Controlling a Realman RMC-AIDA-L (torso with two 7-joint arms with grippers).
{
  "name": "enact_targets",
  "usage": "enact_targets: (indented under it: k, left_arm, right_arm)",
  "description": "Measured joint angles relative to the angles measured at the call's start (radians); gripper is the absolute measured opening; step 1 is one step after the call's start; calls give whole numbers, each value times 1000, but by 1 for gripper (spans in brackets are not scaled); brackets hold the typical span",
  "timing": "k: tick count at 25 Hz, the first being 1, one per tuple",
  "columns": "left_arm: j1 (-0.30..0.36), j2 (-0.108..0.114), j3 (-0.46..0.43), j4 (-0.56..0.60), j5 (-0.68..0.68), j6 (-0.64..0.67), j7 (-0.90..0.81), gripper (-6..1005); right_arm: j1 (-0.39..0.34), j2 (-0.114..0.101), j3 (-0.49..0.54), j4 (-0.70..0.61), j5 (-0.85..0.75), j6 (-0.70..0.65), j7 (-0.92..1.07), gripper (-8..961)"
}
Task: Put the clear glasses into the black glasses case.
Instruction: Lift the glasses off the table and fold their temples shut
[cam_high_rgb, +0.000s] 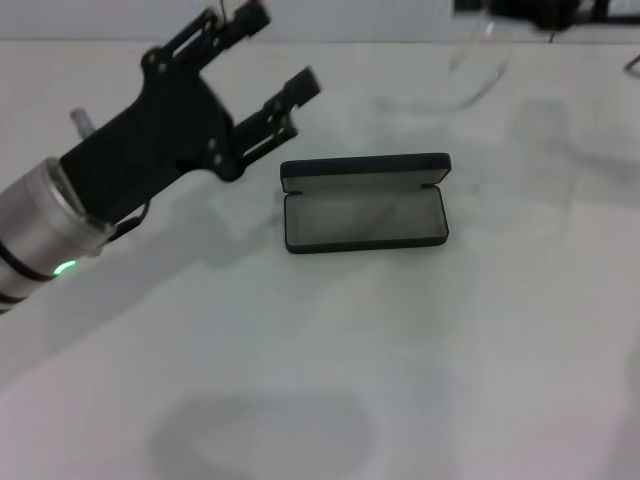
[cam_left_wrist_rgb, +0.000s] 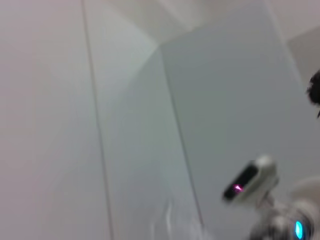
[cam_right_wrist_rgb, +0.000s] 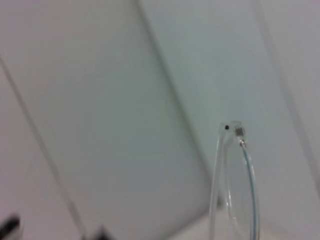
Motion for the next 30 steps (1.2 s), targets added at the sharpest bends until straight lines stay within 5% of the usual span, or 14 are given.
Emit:
enact_targets:
  k: [5, 11, 20, 24, 30]
  left_arm:
    - [-9, 23, 4, -5, 109, -38, -64, 709]
    - [-91, -3, 8, 8, 265, -37, -77, 708]
    - [-166, -25, 1, 13, 303, -42, -92, 708]
    - [-160, -23, -6, 31, 302, -59, -92, 707]
    - [-146, -15, -47, 37, 301, -63, -93, 707]
  right_arm:
    - [-24, -1, 15, -15, 115, 30, -66, 18]
    - [5, 37, -10, -17, 117, 86, -130, 18]
    - [41, 73, -229, -16, 114, 205, -172, 18]
    - [47, 66, -355, -18, 104, 245, -176, 19]
    - [62, 59, -376, -25, 18, 238, -171, 19]
